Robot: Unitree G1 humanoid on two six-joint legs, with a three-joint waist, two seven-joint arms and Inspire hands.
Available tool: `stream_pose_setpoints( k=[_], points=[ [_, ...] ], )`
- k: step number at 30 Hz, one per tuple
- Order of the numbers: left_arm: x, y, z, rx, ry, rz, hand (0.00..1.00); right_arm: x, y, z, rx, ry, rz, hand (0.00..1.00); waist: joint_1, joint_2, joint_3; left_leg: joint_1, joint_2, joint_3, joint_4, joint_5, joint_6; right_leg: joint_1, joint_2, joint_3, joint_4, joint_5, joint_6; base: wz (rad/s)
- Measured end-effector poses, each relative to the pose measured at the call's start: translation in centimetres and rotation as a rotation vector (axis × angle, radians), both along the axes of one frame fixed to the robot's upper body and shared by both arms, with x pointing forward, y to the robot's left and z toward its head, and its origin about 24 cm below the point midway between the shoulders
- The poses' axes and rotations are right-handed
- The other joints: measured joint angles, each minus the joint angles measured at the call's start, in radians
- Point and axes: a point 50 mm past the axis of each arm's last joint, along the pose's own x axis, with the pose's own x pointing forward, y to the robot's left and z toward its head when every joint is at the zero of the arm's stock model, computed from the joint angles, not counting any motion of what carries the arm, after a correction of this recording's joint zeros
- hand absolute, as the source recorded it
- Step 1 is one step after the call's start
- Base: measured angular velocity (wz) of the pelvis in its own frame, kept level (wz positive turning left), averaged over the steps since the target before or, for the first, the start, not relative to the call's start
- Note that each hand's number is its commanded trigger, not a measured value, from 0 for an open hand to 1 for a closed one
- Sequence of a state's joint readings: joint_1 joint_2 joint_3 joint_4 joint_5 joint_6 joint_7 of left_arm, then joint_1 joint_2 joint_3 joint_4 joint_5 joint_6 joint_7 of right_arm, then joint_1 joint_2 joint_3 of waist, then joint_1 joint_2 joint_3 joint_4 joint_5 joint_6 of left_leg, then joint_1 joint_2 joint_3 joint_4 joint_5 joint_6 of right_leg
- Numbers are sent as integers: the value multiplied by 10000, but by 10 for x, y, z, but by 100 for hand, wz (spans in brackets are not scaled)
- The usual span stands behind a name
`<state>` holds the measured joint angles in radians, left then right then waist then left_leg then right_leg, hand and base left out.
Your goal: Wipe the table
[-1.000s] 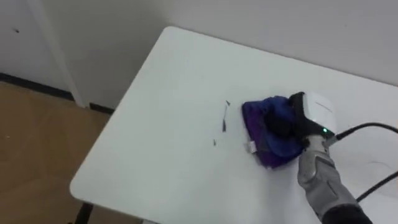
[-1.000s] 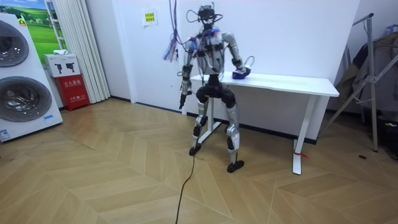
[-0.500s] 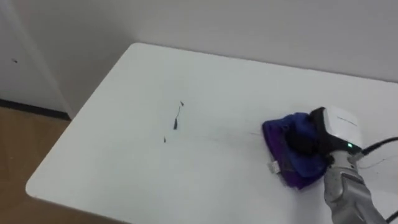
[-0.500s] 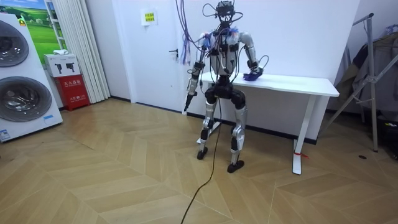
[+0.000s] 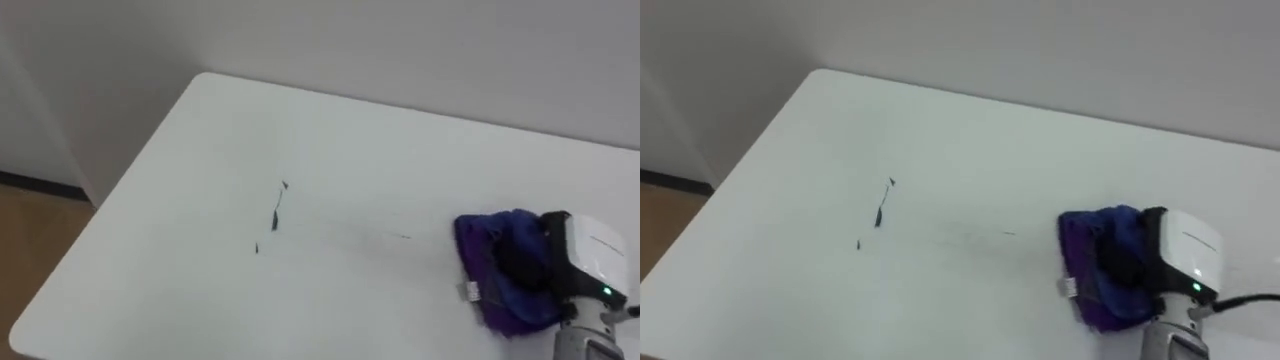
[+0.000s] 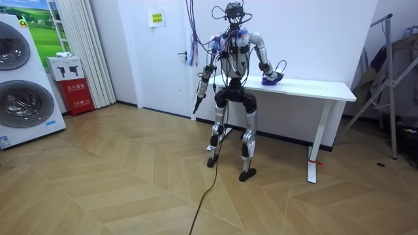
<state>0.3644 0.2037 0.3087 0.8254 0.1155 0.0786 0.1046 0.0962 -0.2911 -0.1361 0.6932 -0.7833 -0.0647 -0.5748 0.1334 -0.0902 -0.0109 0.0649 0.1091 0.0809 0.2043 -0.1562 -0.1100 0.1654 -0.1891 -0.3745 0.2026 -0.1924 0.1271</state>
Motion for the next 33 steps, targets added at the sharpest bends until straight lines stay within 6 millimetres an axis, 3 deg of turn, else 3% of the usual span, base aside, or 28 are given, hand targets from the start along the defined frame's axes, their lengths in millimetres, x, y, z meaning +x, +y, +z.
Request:
stream_pose_setpoints(
  k=[3,6,7,8,10,13,16,18,20,21,22,23,25,26,28,29,31,33],
  points=[
    [5,-7,-3,-195,-30,-240,0,3,-3,2,-86,11,-211,100,68,159,-23,9,0,-30,4,-4,4,17,3,6,18,36,14,0],
    [9,-18,-7,-576,-73,-387,0,22,0,9,25,237,-219,100,404,304,17,39,7,-53,-80,-42,-47,-113,36,189,132,71,-42,-22],
    [11,-22,-9,-669,-68,-481,0,35,8,15,-24,385,167,100,657,318,54,6,9,-132,-105,-42,-45,-309,96,371,202,112,-105,-51],
    [12,-23,-10,-705,-55,-482,0,43,15,17,-36,457,484,100,784,348,43,-7,14,-169,-133,-42,-45,-437,147,491,209,147,-155,-57],
    [10,-28,-12,-864,154,-657,0,88,62,34,-161,408,2470,100,1118,332,141,-111,32,-445,-192,9,15,-678,327,743,219,278,-298,-38],
    [16,-31,-14,-991,192,-729,0,133,117,67,-733,-197,4976,100,1571,290,198,-200,38,-592,-255,78,8,-835,375,695,150,290,-315,10],
    [7,-28,-13,-936,439,-602,0,150,134,87,-874,-798,5672,100,2135,219,198,-234,-57,-921,-308,91,28,-626,355,361,-43,280,-264,33],
    [-8,-27,-13,-958,830,-410,0,151,131,87,-880,-777,5617,100,2175,180,194,-246,-83,-1109,-344,90,39,-506,340,27,-89,282,-254,36],
    [-21,-27,-13,-1017,1153,-246,0,141,116,70,-995,-212,5234,100,2076,154,189,-207,-151,-1193,-339,94,56,-298,284,-268,-146,287,-252,44],
    [-28,-26,-12,-1002,1239,-76,0,125,99,52,-845,362,4705,100,1934,131,177,-191,-205,-1270,-339,104,71,-153,243,-433,-165,286,-250,53],
    [-35,-23,-10,-900,1336,95,0,103,79,32,-399,755,3990,100,1660,128,188,-186,-255,-1277,-337,112,88,-30,215,-435,-175,286,-248,53],
    [-38,-21,-9,-857,1390,217,0,93,72,28,-106,449,3653,100,1477,111,181,-172,-290,-1271,-338,129,117,26,182,-434,-175,283,-243,42],
    [-49,-11,-4,-522,1356,781,0,56,40,14,268,21,2202,100,726,149,186,28,-398,-1134,-366,134,140,315,72,-505,-173,270,-160,21],
    [-49,-7,-3,-399,1278,925,0,47,33,11,403,-26,1795,100,585,112,173,82,-431,-1116,-366,130,146,366,37,-521,-171,257,-135,8],
    [-45,4,2,16,937,961,0,8,-2,2,732,-148,-24,100,-106,91,118,163,-492,-959,-353,47,284,542,-17,-619,-171,236,-93,10],
    [-40,7,3,93,757,900,0,-2,-10,0,750,-146,-449,100,-166,81,103,175,-492,-895,-352,31,309,538,-24,-610,-176,244,-80,-12],
    [-25,13,7,398,71,764,0,-32,-36,-4,747,91,-1818,100,-290,20,0,173,-491,-693,-271,-11,364,461,-78,-665,-172,281,-19,-28],
    [-14,13,8,468,-298,544,0,-48,-47,-6,740,204,-2601,100,-355,37,-12,187,-498,-602,-177,-44,410,476,-108,-647,-168,323,49,-18]
  ],
)
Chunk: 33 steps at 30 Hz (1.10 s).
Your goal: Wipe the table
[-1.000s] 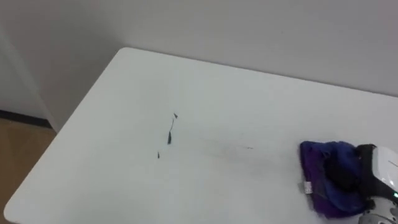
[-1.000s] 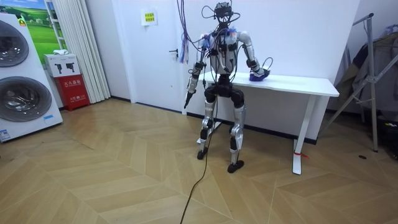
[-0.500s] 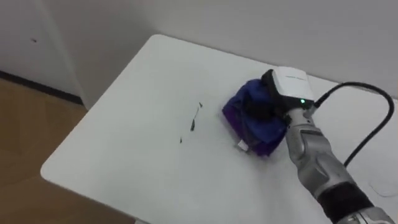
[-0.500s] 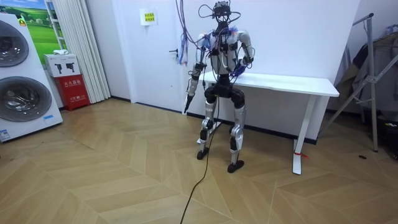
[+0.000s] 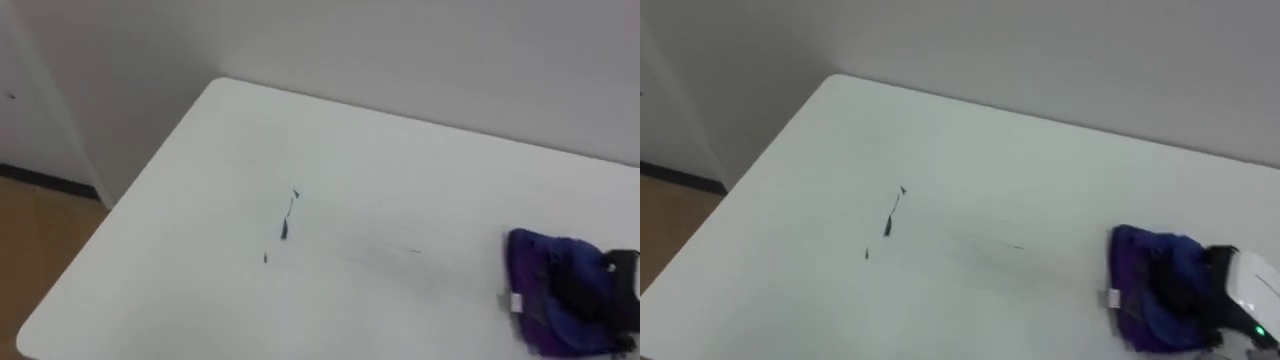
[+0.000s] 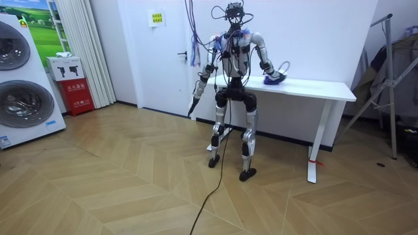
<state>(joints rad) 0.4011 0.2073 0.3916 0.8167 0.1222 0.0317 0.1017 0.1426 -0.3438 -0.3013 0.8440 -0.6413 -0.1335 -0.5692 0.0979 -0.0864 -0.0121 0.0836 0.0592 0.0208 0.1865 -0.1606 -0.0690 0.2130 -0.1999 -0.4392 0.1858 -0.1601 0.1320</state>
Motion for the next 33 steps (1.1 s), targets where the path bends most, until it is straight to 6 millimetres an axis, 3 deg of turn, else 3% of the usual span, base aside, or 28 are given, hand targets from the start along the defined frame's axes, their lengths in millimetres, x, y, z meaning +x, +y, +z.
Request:
stream_pose_setpoints(
  k=[3,5,7,9,11,13,15,16,18,19,21,24,26,28,30,32,33],
  points=[
    [8,-2,-1,4,-173,-190,0,-6,-5,-2,140,108,-372,100,70,57,-22,10,8,167,134,-66,9,8,-32,-15,-7,0,4,-24],
    [12,-10,-4,-163,-63,-574,0,3,-4,0,144,5,-501,100,246,183,-35,-2,12,195,206,-169,-44,8,-32,-8,-10,-2,9,-27],
    [13,-25,-12,-567,185,-829,0,24,5,1,103,83,-393,100,534,423,-26,80,5,-53,214,-167,-43,-73,111,258,4,73,-97,-40],
    [11,-36,-18,-911,499,-951,0,46,17,4,128,255,138,100,809,530,-5,106,10,-414,200,-167,-44,-248,300,497,46,166,-242,-52],
    [9,-45,-23,-1185,994,-1158,0,78,45,10,278,400,1453,100,1073,568,3,53,35,-808,184,-160,-55,-528,485,578,82,265,-417,-57],
    [9,-50,-27,-1463,1328,-1074,0,126,104,24,-176,424,4308,100,1563,514,55,-95,88,-1197,160,-111,-123,-841,688,659,129,208,-523,-31],
    [14,-52,-28,-1650,1248,-1081,0,157,147,40,-396,237,6172,100,1843,460,133,-266,72,-1456,163,-19,-166,-1018,736,656,175,149,-556,27],
    [16,-53,-28,-1708,1136,-1094,0,174,167,53,-529,-45,7065,100,2172,422,156,-389,60,-1520,165,9,-170,-1139,721,626,189,109,-559,31],
    [14,-51,-27,-1782,1127,-962,0,191,185,70,-552,-452,7834,100,2437,339,162,-528,-44,-1752,150,67,-124,-1147,632,307,211,105,-564,49],
    [5,-49,-26,-1787,1443,-918,0,193,187,71,-550,-457,7935,100,2448,294,175,-535,-200,-2031,164,115,-33,-986,552,206,163,100,-555,70],
    [-11,-48,-25,-1809,1843,-769,0,190,184,64,-527,-181,7841,100,2492,281,178,-367,-403,-2180,169,99,88,-701,391,174,155,13,-417,47],
    [-16,-47,-23,-1804,1869,-702,0,158,160,28,-325,880,7102,100,2389,335,198,-221,-641,-2166,277,-50,300,-450,139,48,230,-74,-253,15],
    [-16,-44,-21,-1728,1775,-542,0,139,150,20,-225,441,6740,100,2005,442,200,-138,-719,-2085,387,-188,398,-391,10,-18,397,-102,-197,2],
    [-14,-37,-19,-1464,1618,-425,0,115,130,9,-121,-41,5925,100,1423,498,202,3,-780,-1525,404,-333,553,-303,-260,-34,786,-175,-76,-3],
    [-9,-34,-18,-1247,1461,-558,0,92,112,2,-210,-322,4962,100,1053,655,141,147,-892,-1421,579,-522,710,-214,-454,-109,1029,-176,-55,-17],
    [-2,-32,-16,-988,1335,-895,0,71,97,-3,-341,-541,4066,100,960,752,79,277,-905,-1155,740,-698,838,-201,-599,-161,1323,-144,-3,-36],
    [2,-32,-16,-790,1309,-1071,0,63,92,-5,-293,-596,3706,100,958,776,69,342,-858,-1026,844,-780,905,-236,-733,-395,1562,-136,6,-32]
  ],
)
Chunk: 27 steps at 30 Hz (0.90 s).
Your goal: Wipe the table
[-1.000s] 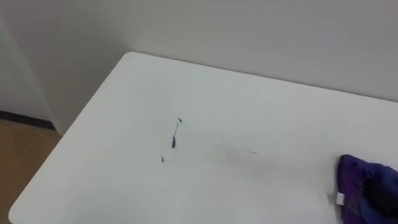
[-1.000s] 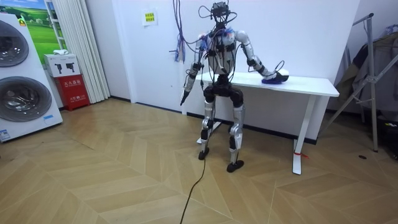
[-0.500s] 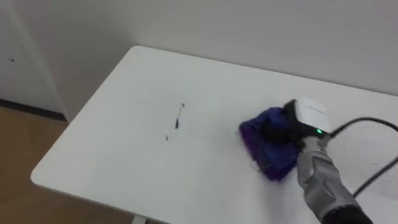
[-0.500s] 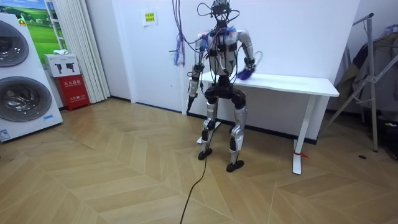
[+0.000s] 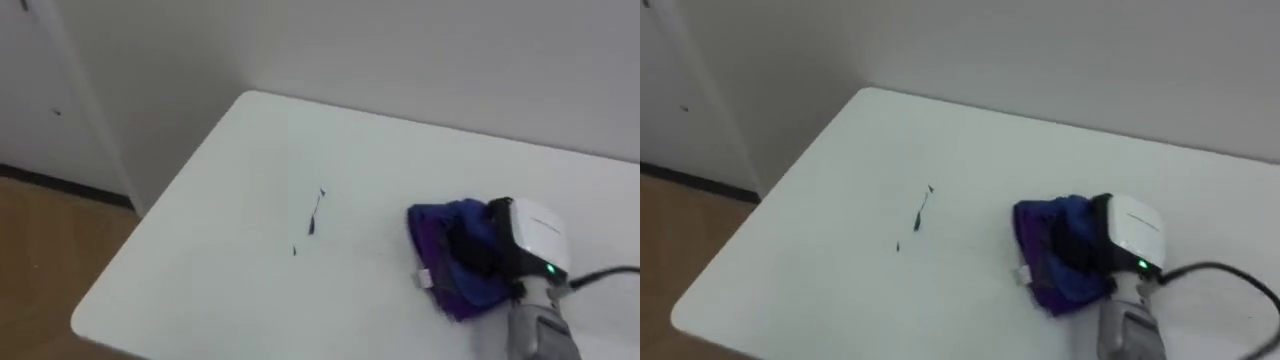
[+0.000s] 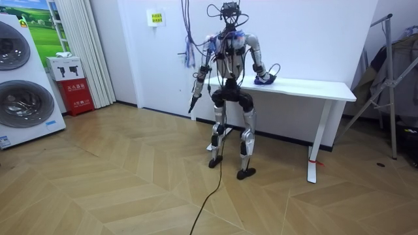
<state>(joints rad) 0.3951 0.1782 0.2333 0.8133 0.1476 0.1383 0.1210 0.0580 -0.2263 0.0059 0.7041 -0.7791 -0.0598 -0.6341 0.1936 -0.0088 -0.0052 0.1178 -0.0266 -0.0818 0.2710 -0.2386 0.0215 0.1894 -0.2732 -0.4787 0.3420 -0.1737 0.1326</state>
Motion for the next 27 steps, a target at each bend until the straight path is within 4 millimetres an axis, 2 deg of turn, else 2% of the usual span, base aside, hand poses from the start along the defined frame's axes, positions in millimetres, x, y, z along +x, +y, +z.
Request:
stream_pose_setpoints(
  k=[2,3,5,6,7,8,9,10,11,12,13,14,15,16,17,18,19,20,21,22,23,24,25,26,27],
  points=[
    [12,-1,0,87,-333,-201,0,-2,-4,0,173,-3,-327,100,25,13,-2,23,48,159,195,-143,93,-74,-132,-64,269,21,14,-36],
    [17,-3,0,185,-461,-381,0,5,1,2,177,-32,-282,100,246,51,-3,54,140,417,243,-211,103,-256,-222,0,465,36,6,-53],
    [27,-5,0,236,-686,-641,0,14,9,2,136,143,-263,100,454,107,-1,-80,419,536,486,-340,64,-602,-285,149,1128,46,-175,-39],
    [36,-7,0,273,-909,-830,0,21,16,2,170,296,-225,100,784,111,-1,-202,615,621,645,-403,-44,-940,-529,380,1866,-146,-306,-36],
    [45,-8,-1,237,-1088,-1111,0,34,24,6,80,416,85,100,1130,108,4,-365,858,683,776,-455,-220,-1212,-731,721,2108,-265,-236,-38],
    [48,-9,-1,204,-1122,-1162,0,42,29,10,-73,421,375,100,1225,90,17,-456,981,678,805,-445,-317,-1255,-852,774,2052,-287,-231,-31],
    [52,-10,-2,126,-1161,-1153,0,59,47,18,30,321,1059,100,1352,48,47,-622,1239,613,794,-392,-555,-1332,-997,1012,1727,-281,-228,0],
    [60,-10,-1,82,-1369,-1166,0,74,66,27,90,122,1819,100,1397,-48,102,-830,1457,396,767,-302,-814,-1322,-1085,1095,1166,-217,-141,11],
    [66,-11,-1,29,-1512,-1224,0,82,76,31,120,14,2244,100,1413,-136,160,-985,1557,269,752,-240,-959,-1295,-1104,1102,808,-165,-82,39],
    [77,-11,1,-35,-1791,-1326,0,94,87,41,183,-246,2867,100,1442,-317,295,-1248,1771,-32,677,-76,-1279,-1246,-1093,1074,95,9,-97,50],
    [86,-10,3,-53,-2107,-1341,0,104,93,49,83,-403,3372,100,1598,-484,353,-1366,2049,-143,499,113,-1637,-1318,-926,1102,-409,296,-96,44],
    [87,-9,4,-70,-2208,-1300,0,107,95,53,1,-464,3606,100,1670,-542,332,-1406,2216,-177,402,177,-1831,-1419,-844,1098,-537,431,-99,23],
    [83,-7,4,-139,-2222,-1105,0,110,98,56,37,-501,3918,100,1699,-607,308,-1442,2578,-168,347,216,-2299,-1654,-624,816,-218,624,407,18],
    [76,-8,2,-330,-2142,-822,0,107,94,54,46,-424,3973,100,1574,-364,228,-1447,3191,48,306,417,-2514,-1700,-157,578,355,48,509,31],
    [70,-9,1,-418,-2033,-725,0,105,89,54,100,-481,3877,100,1432,-324,207,-1453,3449,325,268,612,-2425,-1688,3,429,529,-167,352,58],
    [54,-9,-1,-508,-1707,-584,0,94,76,49,148,-390,3510,100,1116,-404,120,-1538,3656,1081,179,1116,-2131,-1647,118,149,738,-582,243,81],
    [37,-10,-3,-614,-1309,-431,0,78,57,41,37,-139,3081,100,696,-402,107,-1571,3619,1674,189,1460,-2014,-1409,216,-57,614,-758,145,81],
    [27,-10,-4,-631,-1085,-355,0,70,45,38,-28,-78,2772,100,467,-481,136,-1567,3560,1971,244,1496,-2021,-1244,303,-187,458,-774,115,80],
    [11,-6,-3,-516,-604,-342,0,52,20,32,-150,22,1965,100,94,-433,88,-1537,3286,2442,330,1493,-2021,-980,398,-354,153,-773,59,60],
    [-5,-2,-1,-371,-313,-7,0,35,-1,29,-308,166,1174,100,-174,-448,48,-1391,2970,2679,330,1444,-1944,-742,471,-345,-169,-738,1,45],
    [-11,0,-1,-333,-205,170,0,29,-11,28,-373,227,848,100,-263,-413,50,-1310,2831,2737,339,1376,-1836,-629,494,-395,-294,-710,-41,24],
    [-17,3,1,-255,-68,422,0,16,-29,29,-508,304,173,100,-445,-367,45,-1243,2561,2710,363,1270,-1666,-498,514,-460,-416,-693,-70,14],
    [-18,5,1,-216,-64,513,0,9,-41,30,-629,343,-213,100,-534,-285,8,-1208,2343,2708,370,1158,-1550,-444,537,-457,-517,-665,-110,8],
    [-17,5,1,-220,-79,519,0,7,-44,30,-570,308,-379,100,-518,-225,-2,-1151,2241,2687,361,1071,-1486,-443,547,-406,-540,-651,-129,-13],
    [-18,4,1,-247,-69,538,0,10,-46,32,-521,195,-510,100,-481,-65,2,-967,2167,2688,275,935,-1469,-419,635,-209,-601,-620,-146,-50]
  ],
)
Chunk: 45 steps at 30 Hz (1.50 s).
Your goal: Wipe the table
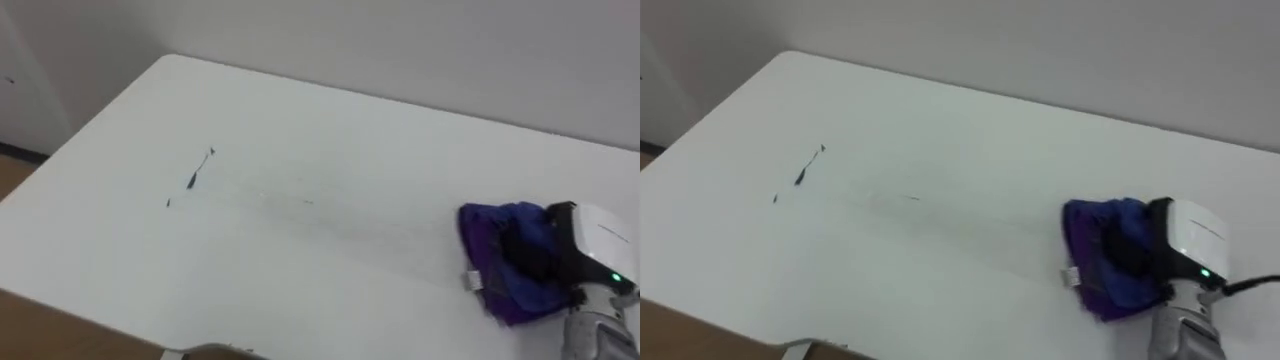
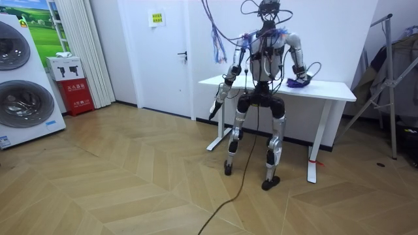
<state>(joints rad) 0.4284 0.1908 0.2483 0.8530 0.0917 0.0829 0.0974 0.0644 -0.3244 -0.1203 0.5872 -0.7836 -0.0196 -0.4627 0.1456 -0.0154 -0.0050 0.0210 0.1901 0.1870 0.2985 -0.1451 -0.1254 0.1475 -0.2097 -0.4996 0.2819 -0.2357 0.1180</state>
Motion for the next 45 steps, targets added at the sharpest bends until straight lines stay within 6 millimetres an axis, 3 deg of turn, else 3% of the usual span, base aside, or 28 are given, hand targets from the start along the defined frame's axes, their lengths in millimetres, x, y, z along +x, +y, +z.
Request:
stream_pose_setpoints(
  k=[3,5,7,8,10,13,17,18,20,22,25,27,29,32,33,34,38,39,41,44,45],
  points=[
    [4,-8,-3,-192,-120,48,0,15,8,4,-21,-115,45,100,604,329,0,654,-94,29,-538,-27,-6,-260,79,1041,-20,128,-7,-84],
    [11,-11,-5,-280,-232,-17,0,29,20,9,-82,-84,294,100,911,396,-22,798,-113,86,-940,-51,-48,-670,176,1562,11,292,-22,-87],
    [25,-13,-6,-264,-516,81,0,56,52,20,-360,-105,1597,100,1111,329,-41,697,-116,78,-1249,-12,-169,-1249,317,2067,6,611,-76,-66],
    [30,-13,-6,-205,-586,66,0,62,63,22,-389,-118,2004,100,1108,269,-17,640,-129,69,-1292,-1,-186,-1344,336,2137,-21,660,-73,-34],
    [52,-14,-5,-47,-1067,-95,0,80,105,26,-23,-93,3430,100,1065,66,88,509,-140,55,-1288,3,-184,-1471,365,2218,-118,780,-77,-9],
    [80,-19,0,-139,-2015,-299,0,85,128,26,163,119,4295,100,1113,-145,54,431,-193,-94,-1321,7,-175,-1396,362,2203,-245,795,-52,14],
    [76,-20,2,-142,-2137,-322,0,78,117,24,96,87,4110,100,1001,-164,33,503,-266,-241,-1376,9,-153,-1242,334,2155,-309,795,-24,14],
    [66,-17,2,-133,-1989,-58,0,70,111,17,145,119,3950,100,808,-125,66,590,-271,-311,-1395,9,-153,-1067,322,1982,-374,793,-21,18],
    [49,-10,2,16,-1705,475,0,56,98,8,231,-16,3444,100,554,-157,54,714,-319,-379,-1397,8,-152,-761,274,1740,-502,770,19,29],
    [26,2,5,396,-1228,821,0,28,73,-5,322,-187,2331,100,187,-262,23,806,-353,-544,-1399,1,-140,-280,269,1345,-826,769,98,42],
    [10,7,8,597,-794,694,0,0,41,-13,230,-194,999,100,-44,-299,24,931,-375,-632,-1378,-19,-114,0,270,1228,-972,776,130,18],
    [11,7,8,552,-834,715,0,-8,30,-15,286,-203,432,100,-25,-266,8,948,-375,-637,-1357,-22,-109,10,272,1254,-958,776,130,0],
    [18,5,7,522,-1019,600,0,-7,26,-17,548,-170,179,100,-29,-232,-16,961,-376,-653,-1309,-24,-103,37,274,1300,-916,782,129,0],
    [41,1,6,460,-1536,355,0,12,33,-13,668,65,335,100,143,-181,-29,921,-376,-786,-1314,-19,-96,-130,340,1540,-883,786,122,-19],
    [50,-3,5,455,-1733,274,0,22,38,-9,594,256,559,100,326,-180,-32,895,-375,-818,-1360,-19,-94,-353,393,1783,-728,853,19,-54],
    [60,-8,4,386,-1942,200,0,35,48,-2,389,403,1051,100,452,-183,-31,852,-375,-833,-1393,-18,-93,-615,424,2021,-569,897,-49,-56],
    [84,-25,1,-69,-2454,-205,0,70,91,13,258,707,3013,100,881,-220,-11,757,-374,-836,-1393,-5,-74,-945,478,2232,-507,1037,-116,-24],
    [85,-27,1,-123,-2481,-219,0,79,104,19,163,643,3541,100,924,-241,17,710,-375,-861,-1436,-5,-75,-965,485,2229,-540,1040,-110,6],
    [84,-25,2,-105,-2488,-197,0,86,110,25,-134,510,3886,100,1135,-324,46,675,-381,-944,-1460,-6,-76,-963,502,2206,-623,1053,-91,15],
    [56,-15,2,28,-1796,129,0,81,101,18,-369,908,3837,100,1189,-346,54,656,-384,-1133,-1460,-7,-70,-869,520,2056,-659,1040,-73,20],
    [40,-12,2,118,-1395,237,0,72,92,10,-71,884,3509,100,968,-327,63,694,-389,-1290,-1464,-10,-64,-691,512,1836,-731,1040,-74,31]
  ],
)
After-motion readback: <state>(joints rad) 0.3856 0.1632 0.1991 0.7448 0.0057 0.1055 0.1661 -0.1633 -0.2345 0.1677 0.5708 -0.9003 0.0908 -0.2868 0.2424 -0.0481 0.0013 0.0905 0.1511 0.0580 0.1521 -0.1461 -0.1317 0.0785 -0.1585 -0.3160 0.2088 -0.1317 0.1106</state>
